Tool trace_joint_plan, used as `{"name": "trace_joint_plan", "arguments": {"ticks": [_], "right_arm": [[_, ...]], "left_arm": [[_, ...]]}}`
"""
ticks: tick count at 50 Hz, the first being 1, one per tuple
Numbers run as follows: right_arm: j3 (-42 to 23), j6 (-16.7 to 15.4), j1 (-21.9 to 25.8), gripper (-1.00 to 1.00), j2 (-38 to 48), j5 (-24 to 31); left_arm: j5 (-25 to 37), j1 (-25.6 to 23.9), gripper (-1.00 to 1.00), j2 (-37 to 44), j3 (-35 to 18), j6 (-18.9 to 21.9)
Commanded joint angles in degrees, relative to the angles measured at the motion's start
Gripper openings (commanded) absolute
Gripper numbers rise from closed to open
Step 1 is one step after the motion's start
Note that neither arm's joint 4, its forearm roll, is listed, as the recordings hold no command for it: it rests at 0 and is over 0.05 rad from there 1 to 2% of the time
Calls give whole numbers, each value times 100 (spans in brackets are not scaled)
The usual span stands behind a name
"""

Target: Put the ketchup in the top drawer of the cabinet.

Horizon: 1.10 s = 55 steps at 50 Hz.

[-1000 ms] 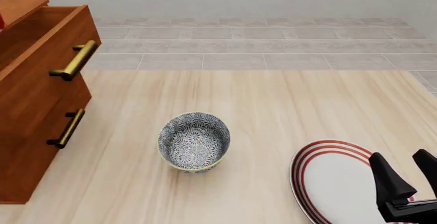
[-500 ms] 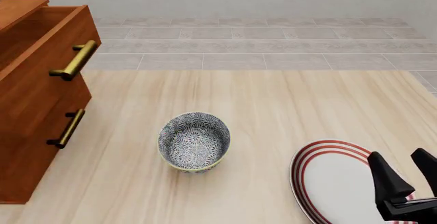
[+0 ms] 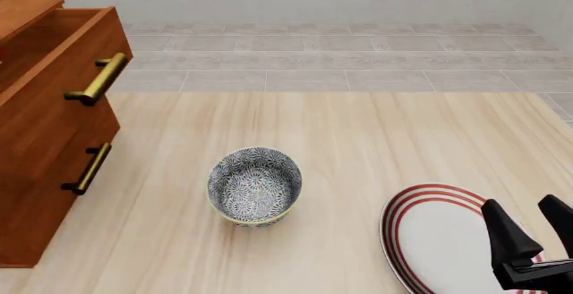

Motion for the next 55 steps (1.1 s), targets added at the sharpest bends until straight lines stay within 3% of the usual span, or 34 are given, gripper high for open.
{"name": "trace_joint_plan", "arguments": {"ticks": [1, 20, 21, 32, 55], "right_arm": [[0, 4, 0, 100, -3, 11], [-2, -2, -1, 100, 16, -2], [-1, -7, 3, 100, 19, -7], [2, -8, -1, 100, 51, -35], [2, -9, -6, 100, 41, -22]], "left_arm": [[-178, 15, -100, -16, 267, 162], [-277, 53, -100, 204, 419, 96], [-311, 90, 100, 201, 460, 181], [-329, 94, 100, 156, 617, 368], [277, -221, 100, -390, 218, 397]]}}
